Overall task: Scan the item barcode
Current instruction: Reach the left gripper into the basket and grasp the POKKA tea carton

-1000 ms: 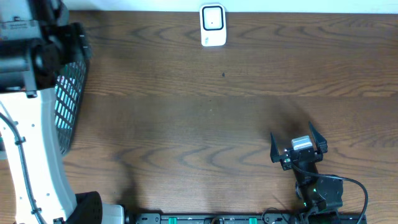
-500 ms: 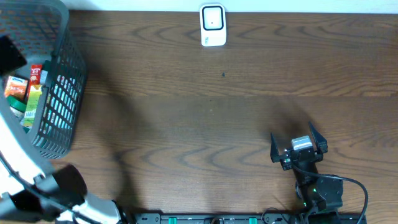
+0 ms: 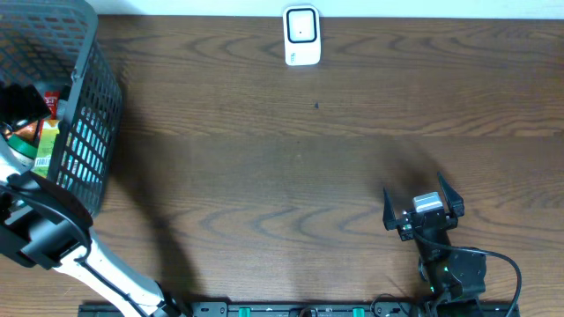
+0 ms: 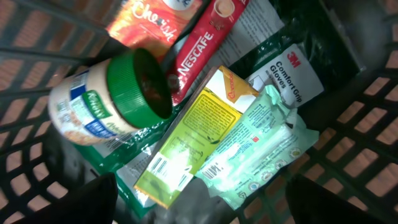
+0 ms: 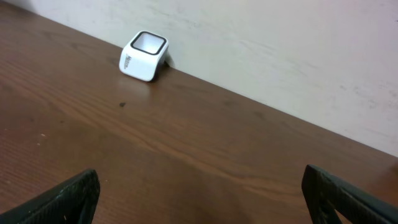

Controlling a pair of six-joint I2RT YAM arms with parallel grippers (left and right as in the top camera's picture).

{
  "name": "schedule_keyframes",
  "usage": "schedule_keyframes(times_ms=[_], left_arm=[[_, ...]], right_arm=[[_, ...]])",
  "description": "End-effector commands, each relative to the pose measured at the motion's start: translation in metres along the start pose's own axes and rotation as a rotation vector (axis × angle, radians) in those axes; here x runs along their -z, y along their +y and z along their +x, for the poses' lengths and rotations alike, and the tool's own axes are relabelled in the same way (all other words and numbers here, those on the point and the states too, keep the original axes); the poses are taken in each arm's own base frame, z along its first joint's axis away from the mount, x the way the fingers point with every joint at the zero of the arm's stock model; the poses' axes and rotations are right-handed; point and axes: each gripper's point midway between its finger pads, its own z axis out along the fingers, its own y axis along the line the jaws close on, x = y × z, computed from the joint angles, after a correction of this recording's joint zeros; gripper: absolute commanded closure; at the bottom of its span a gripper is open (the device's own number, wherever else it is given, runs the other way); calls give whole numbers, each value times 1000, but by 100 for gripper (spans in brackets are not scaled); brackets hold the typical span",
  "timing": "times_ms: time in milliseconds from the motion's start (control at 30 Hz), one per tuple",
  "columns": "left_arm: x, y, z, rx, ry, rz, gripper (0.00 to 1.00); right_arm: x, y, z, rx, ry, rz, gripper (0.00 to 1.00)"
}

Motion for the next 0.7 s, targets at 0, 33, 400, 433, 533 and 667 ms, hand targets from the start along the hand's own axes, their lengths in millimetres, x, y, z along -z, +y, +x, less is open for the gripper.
schedule_keyframes(times_ms=[0, 33, 400, 433, 533, 667], left_arm=[[-17, 0, 4, -20, 40, 41, 12], [-21, 0, 6, -18, 53, 42, 12], [-67, 1, 24, -61, 167, 52, 15], [-70, 1, 25, -67, 168, 53, 15], [-73, 1, 25, -73, 166, 54, 15], [-77, 1, 29, -71, 179, 55, 20]], right_arm=[[0, -3, 1, 6, 3, 10, 1], [0, -3, 1, 6, 3, 10, 1], [0, -3, 1, 6, 3, 10, 1], [0, -3, 1, 6, 3, 10, 1], [0, -3, 1, 6, 3, 10, 1], [0, -3, 1, 6, 3, 10, 1]])
